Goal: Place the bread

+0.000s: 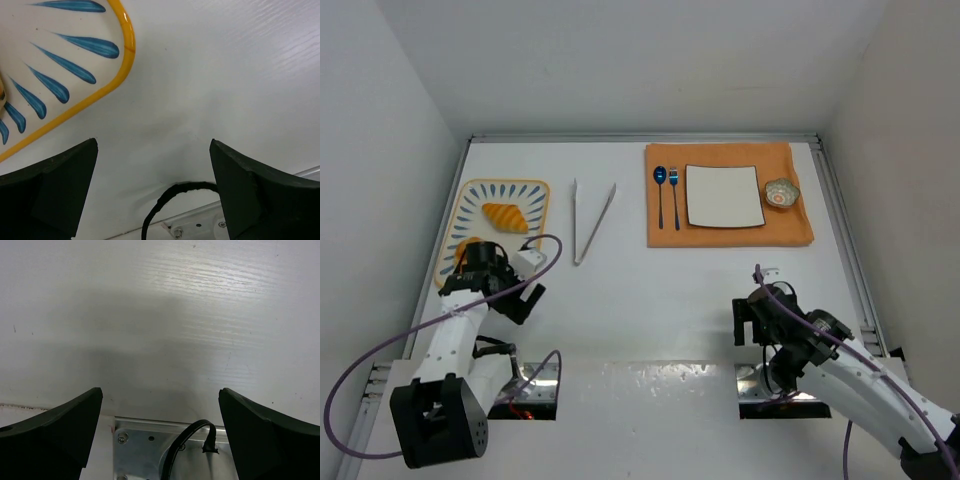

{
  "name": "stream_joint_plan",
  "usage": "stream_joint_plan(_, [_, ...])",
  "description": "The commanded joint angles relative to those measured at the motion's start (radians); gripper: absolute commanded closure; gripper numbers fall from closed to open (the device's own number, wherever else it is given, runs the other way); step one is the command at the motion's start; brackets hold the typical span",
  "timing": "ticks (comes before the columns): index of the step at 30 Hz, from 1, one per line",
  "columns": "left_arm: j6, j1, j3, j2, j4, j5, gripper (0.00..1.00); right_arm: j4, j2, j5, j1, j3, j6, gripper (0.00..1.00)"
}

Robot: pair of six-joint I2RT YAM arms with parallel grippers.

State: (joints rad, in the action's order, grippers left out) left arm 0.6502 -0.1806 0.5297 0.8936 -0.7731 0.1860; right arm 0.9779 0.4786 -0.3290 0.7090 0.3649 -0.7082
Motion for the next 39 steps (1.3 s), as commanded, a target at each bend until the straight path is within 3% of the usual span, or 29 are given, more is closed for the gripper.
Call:
stream_joint_plan(1, [-0.015,-0.01,0.076,0.024,-0.011,-0.002,0.0,0.016,0.005,-0.013,0.001,0.005,-0.019,0.0])
stream_joint_plan(2, [-0.042,-0.01,0.128,0.033,-0.021,-0.019,0.0,0.013,0.006,-0.01,0.004,0.006,-0.017,0.0])
stream_joint_plan(5, [-0.191,-0.01,0.488,0.074,-0.061,-0.057,0.0,0.012,0.031,-0.008,0.001,0.019,-0.001,0.0])
stream_joint_plan(6, [-0.213,-0.01,0.727,0.096,-0.083,-0.027,0.0,0.004,0.047,-0.007,0.001,0.034,0.01,0.0])
stream_joint_plan(9, [-0.227,-0.01,1.002,0.148,-0.059,0.174,0.0,-0.028,0.115,-0.016,0.001,0.077,0.068,0.0])
stream_joint_plan(11, [-0.291,0.047,1.012,0.18,0.006,0.228,0.0,-0.047,0.19,-0.015,-0.002,0.104,0.09,0.0])
stream_joint_plan(14, [-0.382,0.185,0.983,0.333,0.006,0.049,0.0,-0.116,0.302,0.019,-0.002,0.207,0.142,0.0])
stream_joint_plan(19, [-0.417,0.375,0.793,0.536,0.038,-0.089,0.0,-0.156,0.475,0.076,-0.002,0.353,0.223,0.0])
stream_joint_plan(24, [-0.518,0.418,0.783,0.726,0.128,-0.08,0.0,-0.16,0.639,0.107,-0.005,0.443,0.268,0.0])
stream_joint_plan(36, [-0.653,0.448,0.819,1.031,0.253,-0.043,0.0,-0.2,0.796,0.116,-0.065,0.477,0.268,0.0])
stream_joint_plan(39, [-0.685,0.448,0.871,1.119,0.288,-0.109,0.0,-0.179,0.831,0.113,-0.08,0.519,0.28,0.0])
